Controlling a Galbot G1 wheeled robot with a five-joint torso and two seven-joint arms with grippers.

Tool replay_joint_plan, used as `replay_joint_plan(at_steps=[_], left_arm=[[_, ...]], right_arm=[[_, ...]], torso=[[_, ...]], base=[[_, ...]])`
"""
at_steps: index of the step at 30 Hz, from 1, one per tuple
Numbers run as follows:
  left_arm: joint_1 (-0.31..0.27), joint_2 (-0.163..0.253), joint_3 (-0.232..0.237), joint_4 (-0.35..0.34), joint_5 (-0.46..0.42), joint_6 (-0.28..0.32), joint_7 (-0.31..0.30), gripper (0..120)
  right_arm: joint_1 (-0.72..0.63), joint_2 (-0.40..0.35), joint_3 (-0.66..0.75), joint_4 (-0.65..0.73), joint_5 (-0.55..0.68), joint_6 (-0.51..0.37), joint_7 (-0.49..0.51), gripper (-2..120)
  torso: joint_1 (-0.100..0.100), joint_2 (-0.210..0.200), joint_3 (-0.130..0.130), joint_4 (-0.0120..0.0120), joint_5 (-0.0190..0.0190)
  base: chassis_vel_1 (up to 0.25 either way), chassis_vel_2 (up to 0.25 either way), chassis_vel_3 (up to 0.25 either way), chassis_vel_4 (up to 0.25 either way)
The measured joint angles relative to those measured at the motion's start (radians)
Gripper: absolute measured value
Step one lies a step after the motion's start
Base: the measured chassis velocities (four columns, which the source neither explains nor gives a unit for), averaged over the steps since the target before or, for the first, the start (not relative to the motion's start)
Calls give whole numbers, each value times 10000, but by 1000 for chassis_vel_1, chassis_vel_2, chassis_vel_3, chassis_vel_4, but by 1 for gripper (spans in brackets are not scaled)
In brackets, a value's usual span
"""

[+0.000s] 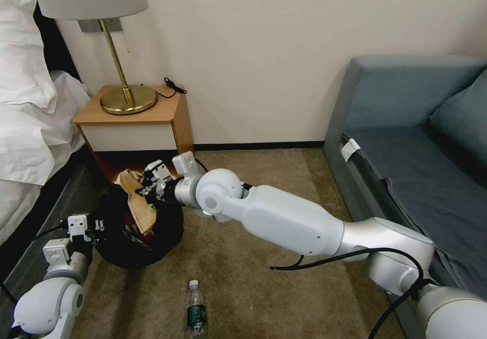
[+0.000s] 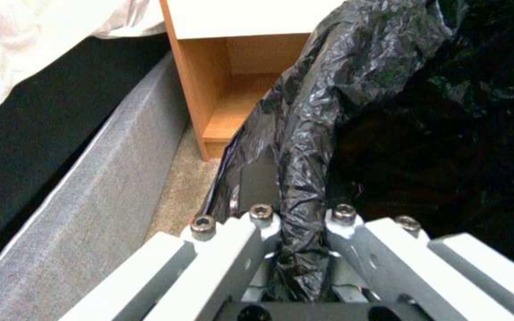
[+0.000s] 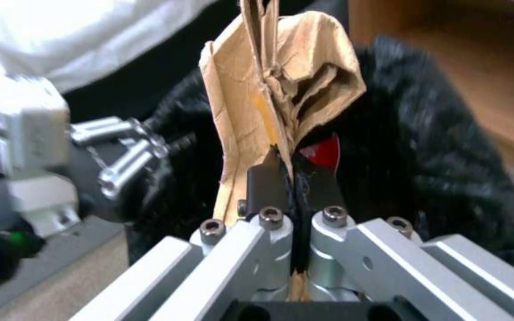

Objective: Pick up the trash bin, then pick up the garbage on the floor and place it into the trash bin.

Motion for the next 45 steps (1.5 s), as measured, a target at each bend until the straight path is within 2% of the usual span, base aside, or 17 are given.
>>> replay_joint_plan(at_steps=[4, 6, 7, 9, 10, 12, 13, 15, 16, 18, 23, 26, 30, 37, 42, 45], left_arm=[[-34, 31, 18, 67, -16, 0, -1, 1], [-77, 54, 31, 138, -33, 0, 4, 1], [-77, 54, 31, 138, -33, 0, 4, 1], [-111, 68, 37, 191, -46, 0, 4, 1], [-111, 68, 37, 191, -46, 0, 4, 1], [-132, 91, 42, 240, -67, -3, 11, 1], [-132, 91, 42, 240, -67, -3, 11, 1], [-160, 127, 43, 309, -88, -13, 15, 1], [-160, 127, 43, 309, -88, -13, 15, 1], [-186, 154, 41, 357, -128, -30, 17, 1], [-198, 175, 38, 395, -165, -41, 25, 1], [-203, 190, 31, 422, -209, -55, 26, 1], [-199, 198, 29, 431, -249, -67, 26, 1], [-211, 281, -5, 483, -318, -97, 27, 1], [-235, 362, -71, 503, -467, -113, -5, 1], [-260, 428, -122, 505, -632, -105, -137, 1]], right_arm=[[-204, 152, -162, -257, -176, -20, 119, 5], [-319, 247, -257, -339, -255, -31, 152, 17], [-319, 247, -257, -339, -255, -31, 152, 17], [-381, 286, -308, -366, -308, -31, 175, 28], [-381, 286, -308, -366, -308, -31, 175, 28], [-424, 285, -342, -367, -328, -31, 192, 39], [-424, 285, -342, -367, -328, -31, 192, 39], [-438, 257, -362, -363, -331, -33, 196, 51], [-438, 257, -362, -363, -331, -33, 196, 51], [-438, 240, -407, -362, -364, -35, 197, 62], [-439, 247, -420, -379, -397, -36, 197, 74], [-430, 297, -396, -429, -443, -32, 211, 93], [-373, 316, -371, -443, -396, -32, 253, 99], [-251, 163, -285, -322, -322, -34, 387, 100], [-169, -255, -218, -23, 63, -334, 1052, 100], [-141, -609, -213, 222, 544, -825, 2062, 100]], torso=[[0, 0, 0, 0, 0], [0, 0, 0, 1, 1], [0, 0, 0, 1, 1], [0, 0, 0, 1, 1], [0, 0, 0, 1, 1], [0, 0, 0, 1, 1], [0, 0, 0, 1, 1], [0, 0, 0, 1, 1], [0, 0, 0, 1, 1], [0, 0, 0, 1, 2], [0, 0, 0, 1, 2], [0, 0, 0, 1, 2], [0, -1, 0, 2, 2], [0, 0, 0, 3, 2], [0, 0, 0, 0, 3], [0, 0, 0, 1, 3]], base=[[0, 0, 0, 0], [0, 0, 0, 0], [0, 0, 0, 0], [0, 0, 0, 0], [0, 0, 0, 0], [0, 0, 0, 0], [0, 0, 0, 0], [0, 0, 0, 0], [0, 0, 0, 0], [0, 0, 0, 0], [0, 0, 0, 0], [0, 0, 0, 0], [0, 0, 0, 0], [0, 0, 0, 0], [0, 0, 0, 0], [0, 0, 0, 0]])
